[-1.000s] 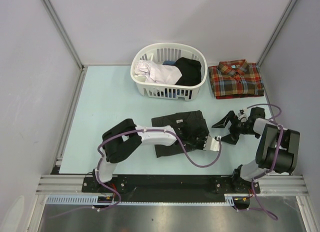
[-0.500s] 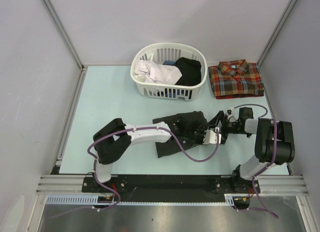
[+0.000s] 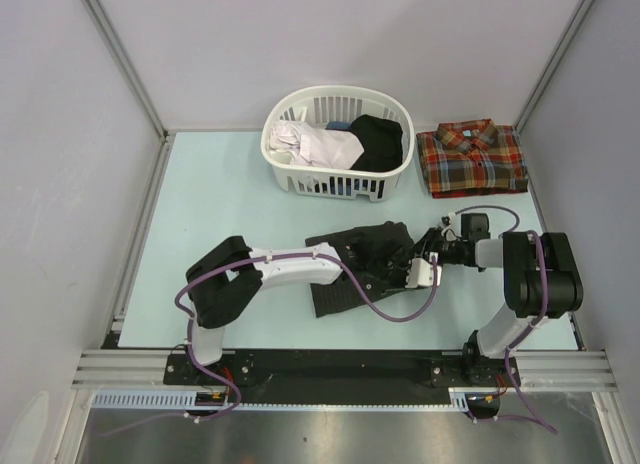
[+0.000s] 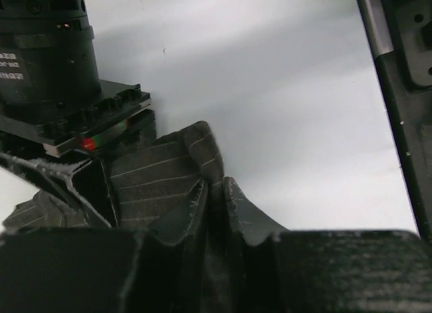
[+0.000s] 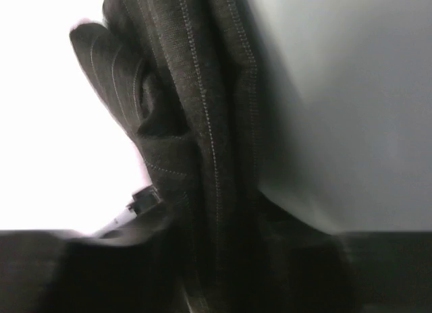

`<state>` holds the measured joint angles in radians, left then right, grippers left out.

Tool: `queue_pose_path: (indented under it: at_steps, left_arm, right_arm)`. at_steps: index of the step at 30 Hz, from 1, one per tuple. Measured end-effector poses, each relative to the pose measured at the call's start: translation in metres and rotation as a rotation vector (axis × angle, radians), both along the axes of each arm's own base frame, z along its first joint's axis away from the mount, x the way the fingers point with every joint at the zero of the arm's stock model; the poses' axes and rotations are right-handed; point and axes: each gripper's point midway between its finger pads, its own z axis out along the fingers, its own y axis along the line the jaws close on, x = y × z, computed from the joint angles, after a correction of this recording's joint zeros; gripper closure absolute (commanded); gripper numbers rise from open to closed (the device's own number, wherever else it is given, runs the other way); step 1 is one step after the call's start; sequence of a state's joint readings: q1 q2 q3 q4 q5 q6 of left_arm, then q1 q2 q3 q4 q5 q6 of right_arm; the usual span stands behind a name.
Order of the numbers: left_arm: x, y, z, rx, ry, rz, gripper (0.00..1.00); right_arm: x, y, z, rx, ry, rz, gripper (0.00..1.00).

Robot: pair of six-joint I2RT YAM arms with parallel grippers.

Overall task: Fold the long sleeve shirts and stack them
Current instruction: Neatly place the folded shirt to the corner

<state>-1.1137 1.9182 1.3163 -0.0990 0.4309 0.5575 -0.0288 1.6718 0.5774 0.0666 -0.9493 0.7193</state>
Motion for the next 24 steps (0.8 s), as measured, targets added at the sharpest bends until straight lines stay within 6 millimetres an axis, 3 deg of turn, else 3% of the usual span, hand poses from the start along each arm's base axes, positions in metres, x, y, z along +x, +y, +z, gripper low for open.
queue_pose_path:
  at_steps: [2, 4, 7, 11, 13, 16, 20, 24]
  left_arm:
    - [-0.002, 0.0, 0.001, -0.002, 0.013, -0.003, 0.55]
    - [-0.006, 0.002, 0.002, 0.003, 0.032, -0.006, 0.42]
    - [-0.01, 0.01, 0.009, 0.014, 0.061, -0.012, 0.27]
    - [-0.001, 0.038, 0.034, 0.006, 0.093, 0.03, 0.18]
    - [0.019, 0.058, 0.049, -0.009, 0.103, 0.099, 0.18]
    - [0.077, 0.093, 0.068, -0.044, 0.066, 0.263, 0.19]
    - [0.147, 0.138, 0.079, -0.045, 0.019, 0.45, 0.19]
    - [0.176, 0.155, 0.088, -0.052, 0.006, 0.523, 0.19]
  right_arm:
    - [0.003, -0.004, -0.005, -0.036, 0.0, -0.018, 0.93]
    - [0.005, -0.009, -0.007, -0.087, -0.007, -0.02, 1.0]
    - [0.015, -0.02, 0.0, -0.169, -0.05, -0.018, 1.0]
    - [0.04, -0.052, 0.026, -0.308, -0.166, -0.036, 1.0]
    - [0.052, -0.072, 0.039, -0.38, -0.226, -0.054, 1.0]
    - [0.061, -0.1, 0.056, -0.491, -0.298, -0.068, 1.0]
    - [0.064, -0.117, 0.063, -0.588, -0.343, -0.037, 1.0]
    - [0.065, -0.123, 0.066, -0.665, -0.373, 0.009, 1.0]
